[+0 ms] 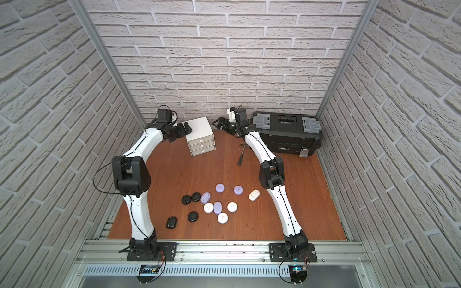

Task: Put the bluetooth earphones in the drawer according to color
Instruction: Move the storage box to the center of the board.

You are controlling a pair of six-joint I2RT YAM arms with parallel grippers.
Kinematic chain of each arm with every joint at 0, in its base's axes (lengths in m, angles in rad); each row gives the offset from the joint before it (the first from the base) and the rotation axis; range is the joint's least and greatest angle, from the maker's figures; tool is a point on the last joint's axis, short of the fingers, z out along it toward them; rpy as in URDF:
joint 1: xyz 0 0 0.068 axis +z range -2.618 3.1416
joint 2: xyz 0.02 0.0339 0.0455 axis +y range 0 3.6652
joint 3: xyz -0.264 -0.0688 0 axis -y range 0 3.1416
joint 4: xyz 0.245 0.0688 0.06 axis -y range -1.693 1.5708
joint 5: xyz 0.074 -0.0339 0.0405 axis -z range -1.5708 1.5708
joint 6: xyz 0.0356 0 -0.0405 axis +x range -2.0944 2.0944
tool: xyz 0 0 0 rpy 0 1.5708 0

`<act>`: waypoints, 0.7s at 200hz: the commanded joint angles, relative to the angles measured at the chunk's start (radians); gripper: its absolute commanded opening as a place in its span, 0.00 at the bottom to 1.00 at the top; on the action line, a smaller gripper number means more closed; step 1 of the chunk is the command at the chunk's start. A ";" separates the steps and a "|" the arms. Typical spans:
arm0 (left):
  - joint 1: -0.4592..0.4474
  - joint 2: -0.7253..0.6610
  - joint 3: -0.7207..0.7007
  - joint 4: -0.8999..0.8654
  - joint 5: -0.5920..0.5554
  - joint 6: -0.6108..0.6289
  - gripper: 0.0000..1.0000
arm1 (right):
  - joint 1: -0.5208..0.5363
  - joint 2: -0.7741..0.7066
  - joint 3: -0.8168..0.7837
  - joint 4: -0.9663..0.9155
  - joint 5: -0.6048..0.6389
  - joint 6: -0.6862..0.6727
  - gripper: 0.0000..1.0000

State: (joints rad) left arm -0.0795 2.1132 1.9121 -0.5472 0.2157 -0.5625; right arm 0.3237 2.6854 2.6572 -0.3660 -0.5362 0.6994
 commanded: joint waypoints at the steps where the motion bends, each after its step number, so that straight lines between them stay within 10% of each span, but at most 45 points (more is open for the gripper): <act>1: 0.007 0.027 0.023 0.032 0.035 -0.006 0.94 | 0.039 0.023 0.039 0.063 -0.018 0.019 0.93; 64: 0.009 0.045 0.012 0.063 0.089 -0.024 0.85 | 0.090 0.062 0.043 0.058 -0.018 -0.012 0.83; 140: -0.023 0.020 -0.098 0.107 0.153 -0.035 0.75 | 0.134 0.010 0.010 -0.098 -0.060 -0.179 0.49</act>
State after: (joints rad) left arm -0.0814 2.1452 1.8812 -0.4763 0.3244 -0.5934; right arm 0.4171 2.7399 2.6801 -0.3908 -0.5442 0.6033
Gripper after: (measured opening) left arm 0.758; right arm 0.528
